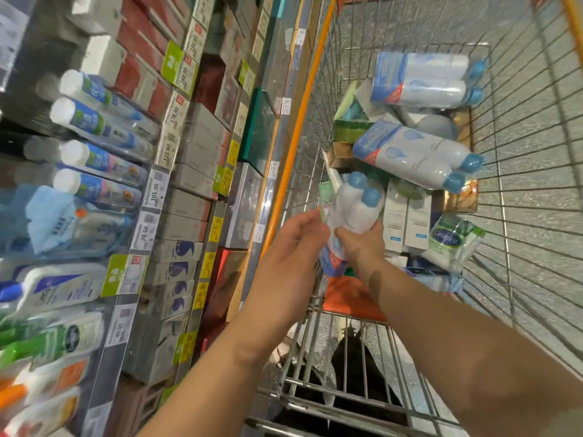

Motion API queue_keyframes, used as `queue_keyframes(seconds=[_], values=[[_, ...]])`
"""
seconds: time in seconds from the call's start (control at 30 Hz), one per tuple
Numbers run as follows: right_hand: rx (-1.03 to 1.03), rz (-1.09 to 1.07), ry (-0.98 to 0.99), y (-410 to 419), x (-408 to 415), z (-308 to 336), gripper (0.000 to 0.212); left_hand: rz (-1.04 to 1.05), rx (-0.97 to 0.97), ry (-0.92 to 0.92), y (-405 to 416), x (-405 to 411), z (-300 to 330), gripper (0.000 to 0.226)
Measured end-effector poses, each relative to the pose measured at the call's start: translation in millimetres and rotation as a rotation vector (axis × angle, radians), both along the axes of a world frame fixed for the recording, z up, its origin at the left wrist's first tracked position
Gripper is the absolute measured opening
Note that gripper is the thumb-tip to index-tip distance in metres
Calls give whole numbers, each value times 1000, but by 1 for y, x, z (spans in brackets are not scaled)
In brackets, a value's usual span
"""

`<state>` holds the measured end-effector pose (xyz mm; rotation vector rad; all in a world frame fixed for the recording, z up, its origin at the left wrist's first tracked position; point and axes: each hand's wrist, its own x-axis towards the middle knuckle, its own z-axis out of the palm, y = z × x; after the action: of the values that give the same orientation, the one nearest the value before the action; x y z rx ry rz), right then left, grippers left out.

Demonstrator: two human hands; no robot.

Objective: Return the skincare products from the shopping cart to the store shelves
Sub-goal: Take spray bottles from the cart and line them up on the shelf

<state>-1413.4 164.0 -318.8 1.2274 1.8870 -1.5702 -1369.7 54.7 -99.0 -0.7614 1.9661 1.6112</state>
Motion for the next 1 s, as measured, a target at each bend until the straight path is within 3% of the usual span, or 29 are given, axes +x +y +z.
queue_keyframes(seconds=[0.1,0.23,0.47,0.67,0.87,1.0], values=[[-48,-36,33,13,11,16,79,1,2,18,2,1,11,42],[-171,-160,65,28,25,42,78,20,-1,51,6,5,25,30],[-204,-152,95,51,41,79,93,2,28,116,15,10,55,39],[-290,-171,251,54,56,182,58,9,23,201,9,14,88,52],[-341,-154,456,44,70,265,48,11,-17,314,-6,27,135,65],[-367,-89,558,30,78,312,39,0,-52,393,-25,41,157,40]])
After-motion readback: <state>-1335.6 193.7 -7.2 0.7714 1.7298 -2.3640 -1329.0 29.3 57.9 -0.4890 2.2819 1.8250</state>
